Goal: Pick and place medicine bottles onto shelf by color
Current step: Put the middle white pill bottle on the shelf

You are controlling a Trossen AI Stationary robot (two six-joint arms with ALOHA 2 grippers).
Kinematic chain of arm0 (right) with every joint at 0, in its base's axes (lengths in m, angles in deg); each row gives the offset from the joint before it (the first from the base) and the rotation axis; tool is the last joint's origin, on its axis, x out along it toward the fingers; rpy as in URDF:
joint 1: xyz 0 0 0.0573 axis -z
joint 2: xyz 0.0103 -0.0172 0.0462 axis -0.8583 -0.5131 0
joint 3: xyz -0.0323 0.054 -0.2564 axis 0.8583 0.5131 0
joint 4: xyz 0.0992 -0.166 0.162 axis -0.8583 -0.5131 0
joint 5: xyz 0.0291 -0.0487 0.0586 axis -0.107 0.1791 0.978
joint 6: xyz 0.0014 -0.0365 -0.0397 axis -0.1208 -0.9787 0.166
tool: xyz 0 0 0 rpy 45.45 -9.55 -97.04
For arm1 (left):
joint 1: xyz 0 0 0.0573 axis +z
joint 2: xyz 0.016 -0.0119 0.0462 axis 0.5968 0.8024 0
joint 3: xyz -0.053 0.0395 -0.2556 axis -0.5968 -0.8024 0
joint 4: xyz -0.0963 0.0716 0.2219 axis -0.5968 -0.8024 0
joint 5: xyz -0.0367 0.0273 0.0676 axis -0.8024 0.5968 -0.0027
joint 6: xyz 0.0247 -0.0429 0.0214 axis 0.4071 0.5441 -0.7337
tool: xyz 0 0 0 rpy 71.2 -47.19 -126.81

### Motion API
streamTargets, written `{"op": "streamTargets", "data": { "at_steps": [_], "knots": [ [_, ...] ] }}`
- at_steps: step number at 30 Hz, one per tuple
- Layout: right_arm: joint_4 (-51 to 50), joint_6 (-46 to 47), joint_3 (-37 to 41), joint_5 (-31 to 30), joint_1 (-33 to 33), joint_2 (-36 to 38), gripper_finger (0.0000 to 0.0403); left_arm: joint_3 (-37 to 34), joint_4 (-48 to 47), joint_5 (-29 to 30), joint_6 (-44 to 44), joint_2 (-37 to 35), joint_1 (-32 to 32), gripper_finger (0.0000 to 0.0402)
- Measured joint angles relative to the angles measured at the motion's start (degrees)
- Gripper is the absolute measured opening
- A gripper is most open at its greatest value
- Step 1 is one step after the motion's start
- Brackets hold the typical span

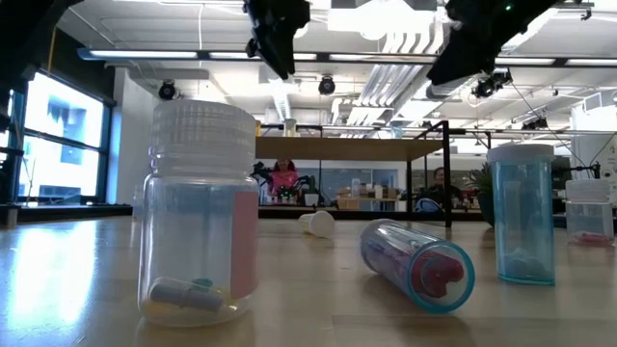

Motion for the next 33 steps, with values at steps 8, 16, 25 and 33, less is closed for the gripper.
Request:
{"op": "streamTargets", "data": {
  "at_steps": [8, 16, 25, 33],
  "knots": [
    [-8.5, 4.0, 0.0, 0.0, -5.1, 4.5, 0.0155, -16.0, 4.1, -2.7, 0.7, -6.8, -5.0, 0.0161],
    [-14.5, 11.5, 0.0, 1.7, -10.1, 4.4, 0.0155, -34.8, 17.1, -2.8, 3.1, -19.0, -10.2, 0.0161],
    [-14.5, 19.2, 0.0, 1.5, -17.7, 1.8, 0.0155, -57.0, 38.7, -2.7, 6.4, -30.8, -17.1, 0.0161],
    [-15.3, 27.1, 0.0, 1.5, -25.3, -3.5, 0.0155, -67.8, 54.7, -2.6, 7.7, -33.1, -24.6, 0.0161]
  ]
}}
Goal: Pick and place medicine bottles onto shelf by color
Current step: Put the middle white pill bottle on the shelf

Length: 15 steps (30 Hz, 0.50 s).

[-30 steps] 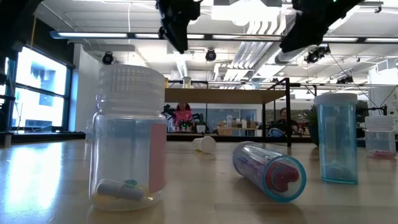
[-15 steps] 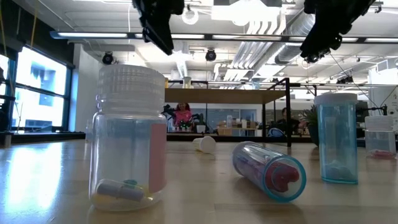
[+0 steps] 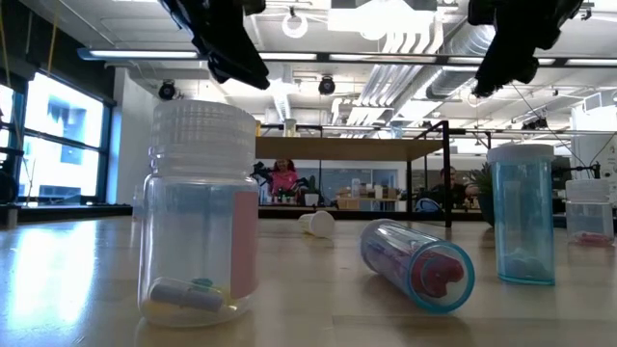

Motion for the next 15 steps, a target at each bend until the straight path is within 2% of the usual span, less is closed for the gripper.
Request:
{"op": "streamTargets", "data": {
  "at_steps": [6, 15],
  "knots": [
    [-6.6, 11.0, 0.0, 0.0, -4.7, -3.7, 0.0155, -4.7, 6.9, -0.2, 0.5, 0.0, -5.4, 0.0161],
    [-18.2, 27.3, 0.0, 2.5, -7.8, -6.3, 0.0155, -4.9, 10.7, -0.2, -1.4, 0.0, -10.2, 0.0161]
  ]
}}
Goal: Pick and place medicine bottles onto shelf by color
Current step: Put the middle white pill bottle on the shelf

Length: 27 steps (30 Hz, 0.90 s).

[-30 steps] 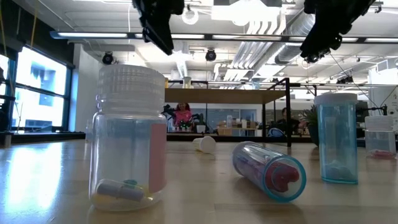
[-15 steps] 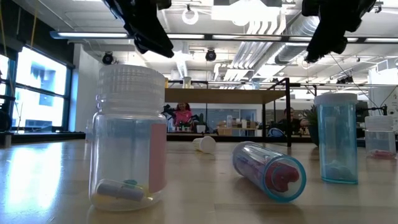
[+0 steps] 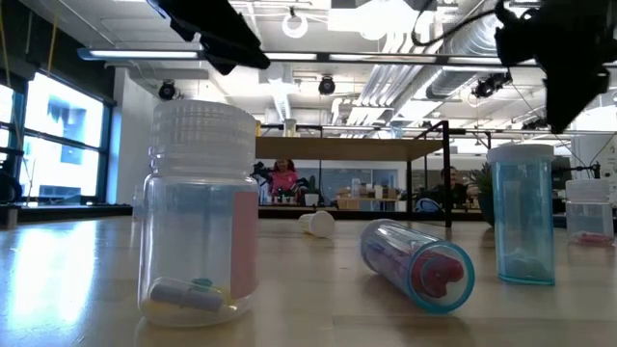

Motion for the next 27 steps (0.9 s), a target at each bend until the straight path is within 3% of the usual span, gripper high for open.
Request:
{"op": "streamTargets", "data": {
  "at_steps": [6, 12, 17, 27],
  "knots": [
    [-3.4, 4.5, 0.0, 0.5, -0.9, -0.1, 0.0159, 0.0, 0.9, 0.0, 0.0, 0.0, -0.6, 0.0161],
    [-3.0, 6.0, 0.0, 1.3, -1.0, -1.5, 0.0196, 0.0, 0.9, 0.0, 0.0, 0.0, -0.6, 0.0161],
    [0.2, 5.7, 0.0, 1.4, -2.2, -5.3, 0.0221, 0.0, 0.6, 0.0, 0.0, 0.0, -0.6, 0.0161],
    [2.0, 5.5, 0.0, 3.7, -4.3, -14.3, 0.0225, 0.0, 0.4, 0.1, 0.0, 0.0, -0.6, 0.0161]
  ]
}}
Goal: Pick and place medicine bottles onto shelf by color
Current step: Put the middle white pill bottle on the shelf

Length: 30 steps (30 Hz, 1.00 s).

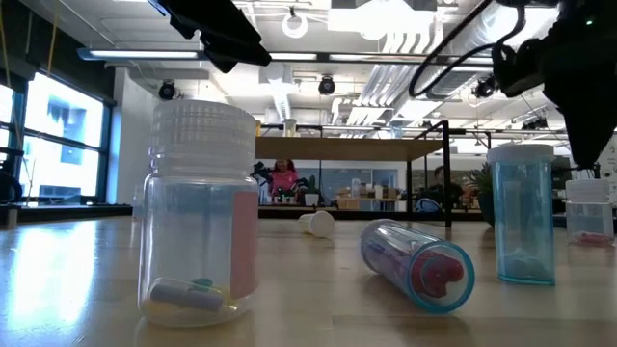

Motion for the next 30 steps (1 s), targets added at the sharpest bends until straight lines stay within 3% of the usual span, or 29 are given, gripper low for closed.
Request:
{"op": "streamTargets", "data": {
  "at_steps": [20, 30],
  "knots": [
    [4.2, 0.0, 0.0, 0.8, -0.4, -8.9, 0.0220, 0.0, 0.0, 0.2, 0.9, 0.0, 0.0, 0.0161],
    [3.9, 0.0, 0.0, 2.3, -0.4, -8.4, 0.0129, 0.0, 0.0, 0.2, 0.9, 0.0, 0.0, 0.0161]
  ]
}}
